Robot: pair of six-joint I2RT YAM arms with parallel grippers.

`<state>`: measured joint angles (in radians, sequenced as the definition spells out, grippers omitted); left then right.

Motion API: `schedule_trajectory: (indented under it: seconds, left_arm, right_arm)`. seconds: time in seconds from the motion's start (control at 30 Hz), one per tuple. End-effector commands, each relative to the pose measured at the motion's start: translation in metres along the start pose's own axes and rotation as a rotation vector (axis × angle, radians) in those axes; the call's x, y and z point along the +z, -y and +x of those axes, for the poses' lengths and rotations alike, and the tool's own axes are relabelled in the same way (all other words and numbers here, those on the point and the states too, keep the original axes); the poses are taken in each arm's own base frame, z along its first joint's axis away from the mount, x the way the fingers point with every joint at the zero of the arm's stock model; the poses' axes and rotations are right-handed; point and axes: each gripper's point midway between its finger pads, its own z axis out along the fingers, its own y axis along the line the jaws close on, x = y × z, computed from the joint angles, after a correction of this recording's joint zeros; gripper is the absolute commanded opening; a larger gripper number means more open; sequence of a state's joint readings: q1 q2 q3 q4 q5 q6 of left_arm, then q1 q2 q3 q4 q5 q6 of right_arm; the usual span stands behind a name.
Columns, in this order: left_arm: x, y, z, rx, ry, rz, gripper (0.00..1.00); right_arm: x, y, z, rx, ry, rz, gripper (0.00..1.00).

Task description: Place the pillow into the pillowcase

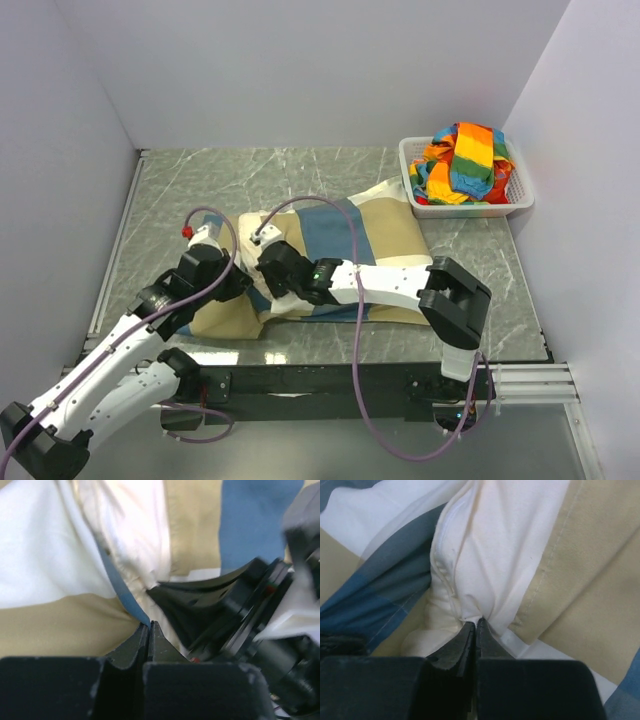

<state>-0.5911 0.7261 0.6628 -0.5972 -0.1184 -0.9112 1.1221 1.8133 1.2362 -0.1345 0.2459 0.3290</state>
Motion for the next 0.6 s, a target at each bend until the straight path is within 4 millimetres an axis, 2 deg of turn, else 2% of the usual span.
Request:
schedule_trajectory:
  seconds: [0.0,0.03,0.07,0.1,0.17,0.2,0.33,0.37,0.43,0.47,0.5,0.57]
  left_arm:
    - [-0.025,0.063,-0.062,0.022,0.174,0.188,0.01]
    - [-0.024,0.069,-0.065,0.024,0.17,0.199,0.01]
    - [-0.025,0.08,-0.069,0.027,0.174,0.237,0.01]
    - [-0.026,0.088,-0.071,0.031,0.171,0.263,0.01]
    - [-0.03,0.109,-0.079,0.045,0.171,0.329,0.01]
    - [-0.031,0.116,-0.082,0.045,0.17,0.351,0.01]
    - [-0.043,0.142,-0.094,0.046,0.181,0.436,0.01]
    - [-0.045,0.144,-0.095,0.046,0.184,0.443,0.01]
    - [-0.043,0.14,-0.093,0.039,0.182,0.43,0.01]
    - [-0.041,0.136,-0.091,0.036,0.181,0.423,0.01]
    - [-0.038,0.132,-0.09,0.025,0.181,0.405,0.01]
    - [-0.025,0.117,-0.077,0.007,0.153,0.367,0.01]
  right_arm:
    - [-0.004,-0.014,0.046,-0.107,-0.157,-0.111,0.0]
    - [-0.003,-0.023,0.043,-0.103,-0.161,-0.137,0.02]
    - [0.002,-0.022,0.045,-0.103,-0.175,-0.12,0.02]
    - [0.012,-0.022,0.057,-0.107,-0.218,-0.107,0.01]
    - [0.025,-0.022,0.057,-0.076,-0.231,-0.109,0.01]
    - [0.034,-0.028,0.066,-0.02,-0.262,-0.146,0.02]
    - [0.054,-0.024,0.078,0.181,-0.32,-0.214,0.08]
    - [0.058,-0.012,0.075,0.235,-0.313,-0.207,0.08]
    - [0.054,-0.01,0.073,0.33,-0.299,-0.265,0.14]
    - [0.052,-0.002,0.069,0.37,-0.28,-0.275,0.17]
    - [0.042,-0.001,0.061,0.401,-0.229,-0.308,0.23]
    - [0.03,-0.002,0.056,0.402,-0.2,-0.343,0.28]
